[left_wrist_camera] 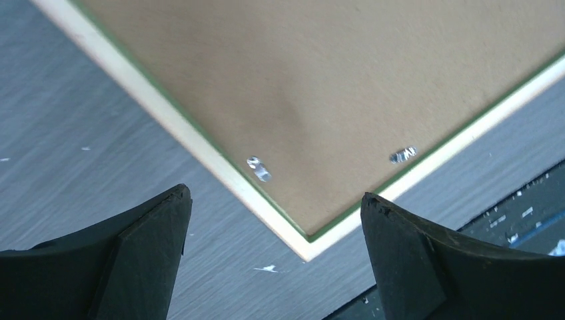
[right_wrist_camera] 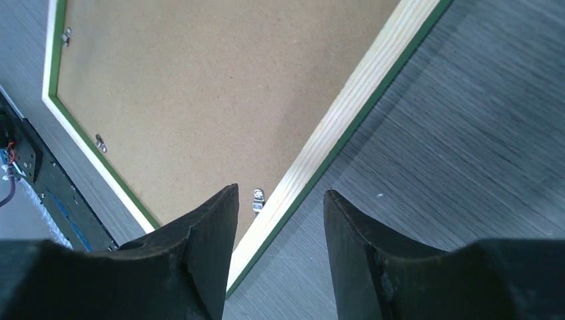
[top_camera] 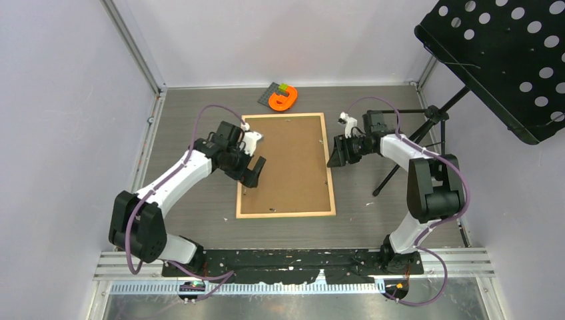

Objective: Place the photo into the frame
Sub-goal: Place the photo frame item in the photo frame, then install the photo frame at the center of the board.

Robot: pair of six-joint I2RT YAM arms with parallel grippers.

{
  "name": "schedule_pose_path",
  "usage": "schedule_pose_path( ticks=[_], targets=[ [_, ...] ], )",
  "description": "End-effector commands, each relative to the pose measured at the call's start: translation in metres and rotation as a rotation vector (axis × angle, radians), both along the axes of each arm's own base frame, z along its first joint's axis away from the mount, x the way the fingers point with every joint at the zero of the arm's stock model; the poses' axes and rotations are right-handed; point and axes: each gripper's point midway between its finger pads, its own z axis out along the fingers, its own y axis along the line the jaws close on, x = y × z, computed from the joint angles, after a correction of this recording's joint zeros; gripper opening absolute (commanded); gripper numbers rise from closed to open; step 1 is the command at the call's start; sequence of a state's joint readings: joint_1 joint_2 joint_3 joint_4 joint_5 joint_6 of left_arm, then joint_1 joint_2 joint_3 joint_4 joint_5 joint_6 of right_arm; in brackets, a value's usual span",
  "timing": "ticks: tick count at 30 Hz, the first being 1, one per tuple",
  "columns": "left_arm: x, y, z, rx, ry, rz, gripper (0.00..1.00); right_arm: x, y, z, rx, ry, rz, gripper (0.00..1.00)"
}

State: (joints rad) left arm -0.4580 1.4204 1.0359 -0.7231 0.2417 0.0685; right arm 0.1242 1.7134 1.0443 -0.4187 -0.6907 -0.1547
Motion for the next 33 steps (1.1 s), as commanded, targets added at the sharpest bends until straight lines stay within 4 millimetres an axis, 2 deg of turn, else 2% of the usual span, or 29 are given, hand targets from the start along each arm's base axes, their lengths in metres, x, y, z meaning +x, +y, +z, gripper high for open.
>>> schedule_pose_path(
  ticks=[1, 4, 7, 14, 17, 25, 33],
  targets=[
    [0.036, 0.023, 0.032, 0.008, -0.118, 0.121, 0.97, 0.009, 0.011, 0.044, 0.029, -0.153, 0.035, 0.57],
    [0.051, 0.034, 0.036, -0.016, -0.104, 0.186, 0.99, 0.009, 0.018, 0.06, 0.007, -0.216, 0.062, 0.58],
    [0.065, 0.044, 0.031, -0.003, -0.082, 0.23, 1.0, 0.008, 0.033, 0.074, -0.038, -0.291, 0.112, 0.6],
    [0.081, 0.046, 0.0, -0.053, 0.077, 0.279, 0.9, 0.007, 0.069, 0.098, -0.118, -0.454, 0.21, 0.64],
    [0.081, 0.038, -0.011, -0.097, 0.137, 0.302, 0.82, 0.003, 0.085, 0.094, -0.143, -0.482, 0.253, 0.65],
    [0.085, 0.028, -0.036, -0.128, 0.219, 0.303, 0.57, 0.002, 0.083, 0.058, -0.178, -0.436, 0.224, 0.63],
    [0.087, 0.022, -0.048, -0.153, 0.259, 0.327, 0.49, 0.004, 0.076, 0.051, -0.209, -0.443, 0.201, 0.62]
  ],
)
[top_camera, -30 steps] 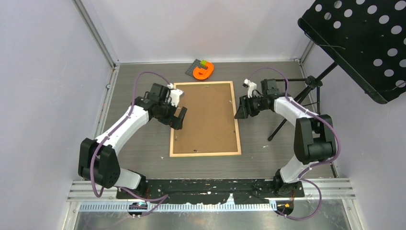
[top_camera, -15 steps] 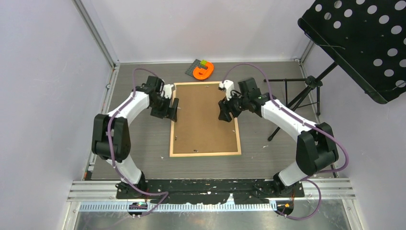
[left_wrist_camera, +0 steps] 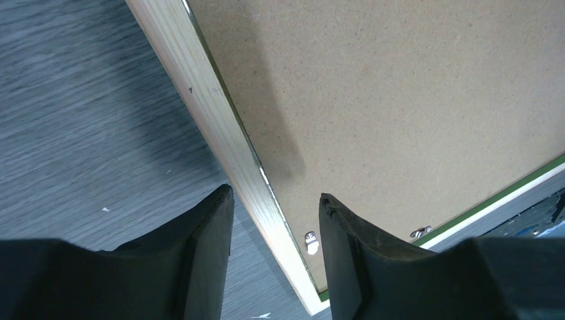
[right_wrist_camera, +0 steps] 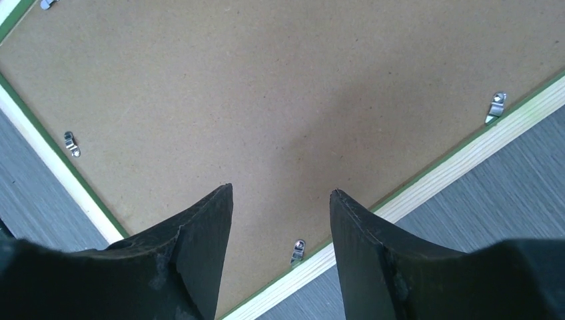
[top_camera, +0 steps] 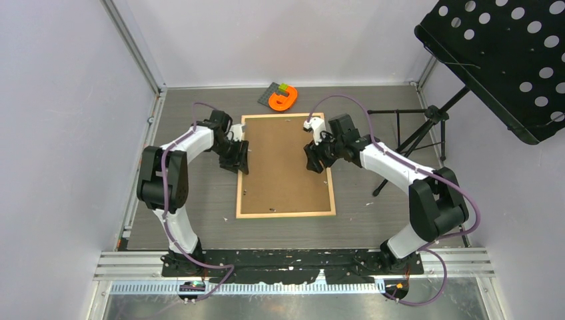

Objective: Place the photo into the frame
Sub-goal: Install the photo frame at the center of the board.

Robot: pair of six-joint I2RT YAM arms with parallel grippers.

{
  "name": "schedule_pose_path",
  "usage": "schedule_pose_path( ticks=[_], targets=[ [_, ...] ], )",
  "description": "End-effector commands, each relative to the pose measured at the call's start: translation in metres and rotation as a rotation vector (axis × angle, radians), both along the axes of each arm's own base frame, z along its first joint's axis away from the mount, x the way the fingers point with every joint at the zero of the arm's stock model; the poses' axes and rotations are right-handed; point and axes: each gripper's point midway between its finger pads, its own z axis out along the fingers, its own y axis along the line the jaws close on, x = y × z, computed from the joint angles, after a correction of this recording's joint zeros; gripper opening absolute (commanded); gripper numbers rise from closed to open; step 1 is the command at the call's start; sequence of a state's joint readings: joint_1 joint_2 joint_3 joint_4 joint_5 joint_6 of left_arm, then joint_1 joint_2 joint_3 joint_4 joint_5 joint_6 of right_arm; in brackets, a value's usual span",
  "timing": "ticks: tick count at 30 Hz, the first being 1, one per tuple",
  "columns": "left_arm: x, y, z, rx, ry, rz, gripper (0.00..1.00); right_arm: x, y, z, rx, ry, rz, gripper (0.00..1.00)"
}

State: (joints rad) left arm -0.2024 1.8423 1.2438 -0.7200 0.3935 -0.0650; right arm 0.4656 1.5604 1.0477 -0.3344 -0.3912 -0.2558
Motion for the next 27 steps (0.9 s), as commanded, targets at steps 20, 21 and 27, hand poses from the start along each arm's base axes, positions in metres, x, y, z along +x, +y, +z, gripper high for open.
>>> schedule_pose_path(
  ticks=[20, 21, 27],
  targets=[
    [0.02, -0.001, -0.013, 0.009, -0.022, 0.112, 0.28, 0.066, -0.049, -0.006, -0.105, -0.087, -0.289, 0.61],
    [0.019, -0.001, -0.015, 0.011, -0.018, 0.113, 0.26, 0.072, -0.053, -0.003, -0.112, -0.095, -0.307, 0.6],
    [0.016, -0.001, -0.02, 0.014, -0.01, 0.118, 0.18, 0.095, -0.081, -0.011, -0.109, -0.026, -0.403, 0.61]
  ],
)
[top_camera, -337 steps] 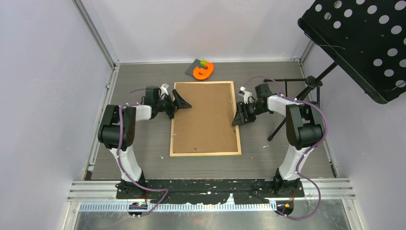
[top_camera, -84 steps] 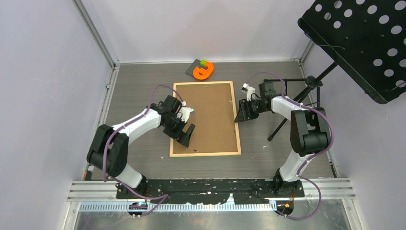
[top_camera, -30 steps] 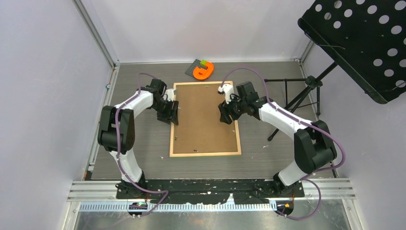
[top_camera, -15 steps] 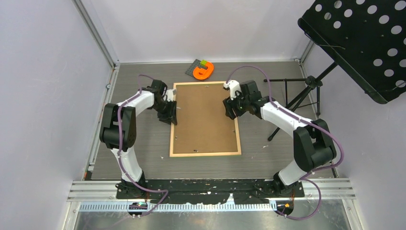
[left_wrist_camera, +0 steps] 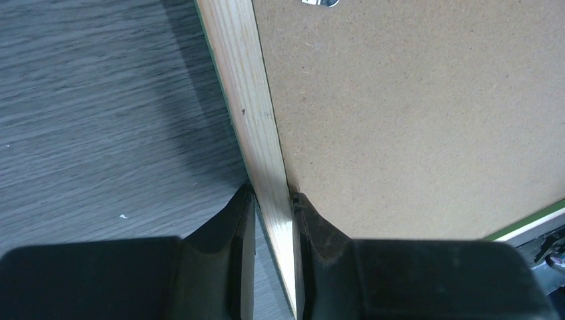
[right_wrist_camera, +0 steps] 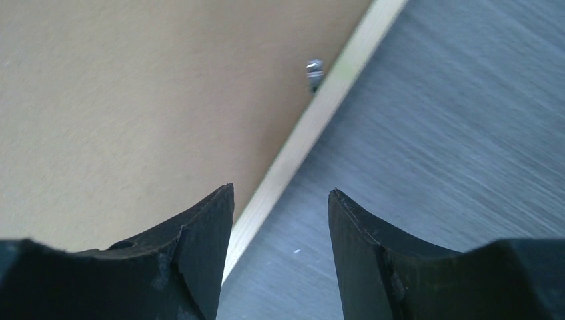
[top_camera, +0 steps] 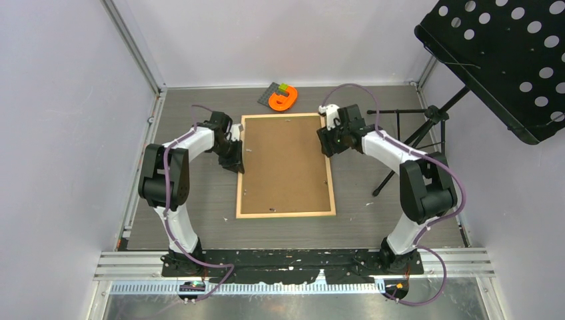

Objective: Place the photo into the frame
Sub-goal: Install the photo frame at the center of the board.

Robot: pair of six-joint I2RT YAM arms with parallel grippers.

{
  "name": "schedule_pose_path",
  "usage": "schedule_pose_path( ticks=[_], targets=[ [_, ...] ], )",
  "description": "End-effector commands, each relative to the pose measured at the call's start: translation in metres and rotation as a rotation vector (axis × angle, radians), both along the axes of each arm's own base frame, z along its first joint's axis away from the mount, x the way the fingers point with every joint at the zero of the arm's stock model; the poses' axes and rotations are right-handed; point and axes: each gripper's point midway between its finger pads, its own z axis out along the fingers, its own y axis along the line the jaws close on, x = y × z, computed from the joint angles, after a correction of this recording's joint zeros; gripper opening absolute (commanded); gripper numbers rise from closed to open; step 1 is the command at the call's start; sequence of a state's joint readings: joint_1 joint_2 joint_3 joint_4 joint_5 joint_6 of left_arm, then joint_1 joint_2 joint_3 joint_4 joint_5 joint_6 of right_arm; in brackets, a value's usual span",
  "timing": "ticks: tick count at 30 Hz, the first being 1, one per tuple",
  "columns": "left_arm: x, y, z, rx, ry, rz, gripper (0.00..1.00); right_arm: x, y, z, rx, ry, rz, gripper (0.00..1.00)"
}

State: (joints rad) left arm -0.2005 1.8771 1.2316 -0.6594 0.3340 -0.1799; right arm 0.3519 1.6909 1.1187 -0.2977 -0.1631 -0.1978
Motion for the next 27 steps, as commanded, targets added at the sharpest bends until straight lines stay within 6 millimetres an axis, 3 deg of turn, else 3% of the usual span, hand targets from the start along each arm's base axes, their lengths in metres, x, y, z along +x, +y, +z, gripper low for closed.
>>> schedule_pose_path(
  ticks=[1, 6, 7, 10, 27],
  targets=[
    [0.007, -0.005, -0.005, -0.019, -0.031, 0.0, 0.18, 0.031, -0.02, 0.014, 0.047, 0.003, -0.104, 0.61],
    [0.007, -0.005, -0.006, -0.019, -0.027, 0.007, 0.13, 0.052, -0.03, 0.013, 0.092, 0.046, -0.134, 0.61],
    [0.007, -0.006, -0.006, -0.023, -0.026, 0.005, 0.11, 0.058, -0.027, 0.019, 0.101, 0.037, -0.126, 0.61],
    [0.007, -0.007, -0.006, -0.03, -0.021, -0.002, 0.0, 0.061, -0.023, 0.007, 0.102, 0.086, -0.114, 0.61],
    [0.007, -0.01, -0.006, -0.044, -0.015, -0.011, 0.0, 0.068, -0.004, -0.015, 0.104, 0.151, -0.058, 0.61]
  ],
)
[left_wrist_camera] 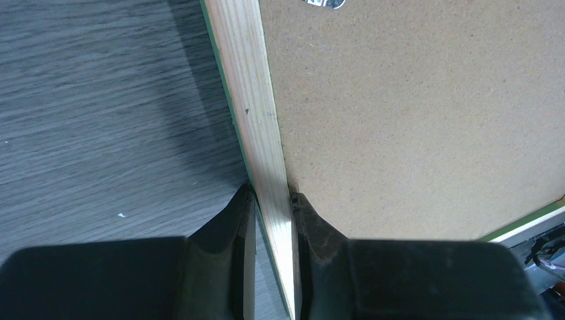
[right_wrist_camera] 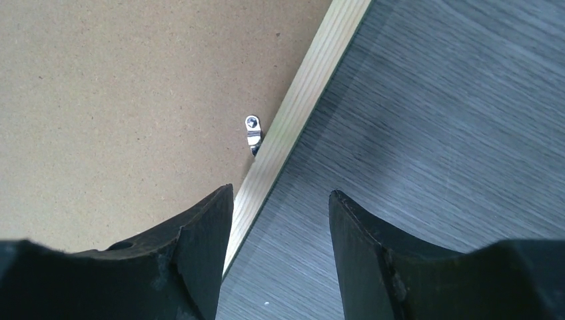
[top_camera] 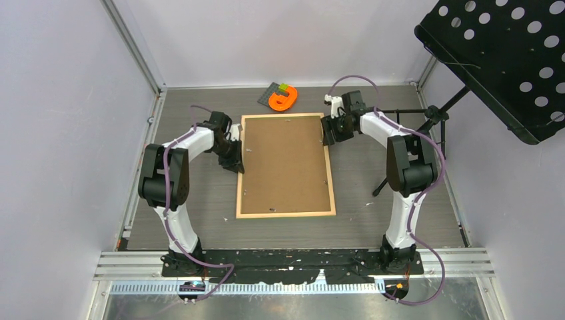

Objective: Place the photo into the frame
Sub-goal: Install the photo frame at the center of the board.

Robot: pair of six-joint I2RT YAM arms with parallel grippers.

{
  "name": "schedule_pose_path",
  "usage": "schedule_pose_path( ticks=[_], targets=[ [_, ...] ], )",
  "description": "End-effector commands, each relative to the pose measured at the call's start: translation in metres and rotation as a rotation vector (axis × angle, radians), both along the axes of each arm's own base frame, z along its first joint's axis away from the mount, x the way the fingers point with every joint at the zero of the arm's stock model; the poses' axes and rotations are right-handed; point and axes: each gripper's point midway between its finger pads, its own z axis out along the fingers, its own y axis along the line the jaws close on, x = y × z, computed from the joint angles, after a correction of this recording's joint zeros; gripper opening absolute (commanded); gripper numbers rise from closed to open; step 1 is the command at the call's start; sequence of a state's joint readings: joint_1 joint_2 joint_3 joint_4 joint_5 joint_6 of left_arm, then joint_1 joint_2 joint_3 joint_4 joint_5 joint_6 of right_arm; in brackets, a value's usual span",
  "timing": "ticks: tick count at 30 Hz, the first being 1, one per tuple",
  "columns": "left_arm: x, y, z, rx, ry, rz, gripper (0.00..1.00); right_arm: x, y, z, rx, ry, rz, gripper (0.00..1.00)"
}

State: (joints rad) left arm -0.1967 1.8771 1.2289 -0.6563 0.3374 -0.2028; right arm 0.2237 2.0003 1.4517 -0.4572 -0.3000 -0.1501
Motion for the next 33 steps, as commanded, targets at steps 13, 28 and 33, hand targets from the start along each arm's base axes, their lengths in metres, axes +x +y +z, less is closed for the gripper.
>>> schedule_pose_path(
  ticks=[13, 28, 33],
  targets=[
    [0.007, -0.01, -0.006, -0.042, -0.024, -0.041, 0.0, 0.022, 0.015, 0.005, -0.054, -0.028, 0.015, 0.56],
    [0.007, -0.01, -0.007, -0.043, -0.021, -0.041, 0.0, 0.027, 0.017, 0.0, -0.095, -0.032, 0.017, 0.49],
    [0.007, -0.011, -0.006, -0.044, -0.02, -0.042, 0.0, 0.028, 0.017, -0.001, -0.102, -0.031, 0.015, 0.49]
  ],
)
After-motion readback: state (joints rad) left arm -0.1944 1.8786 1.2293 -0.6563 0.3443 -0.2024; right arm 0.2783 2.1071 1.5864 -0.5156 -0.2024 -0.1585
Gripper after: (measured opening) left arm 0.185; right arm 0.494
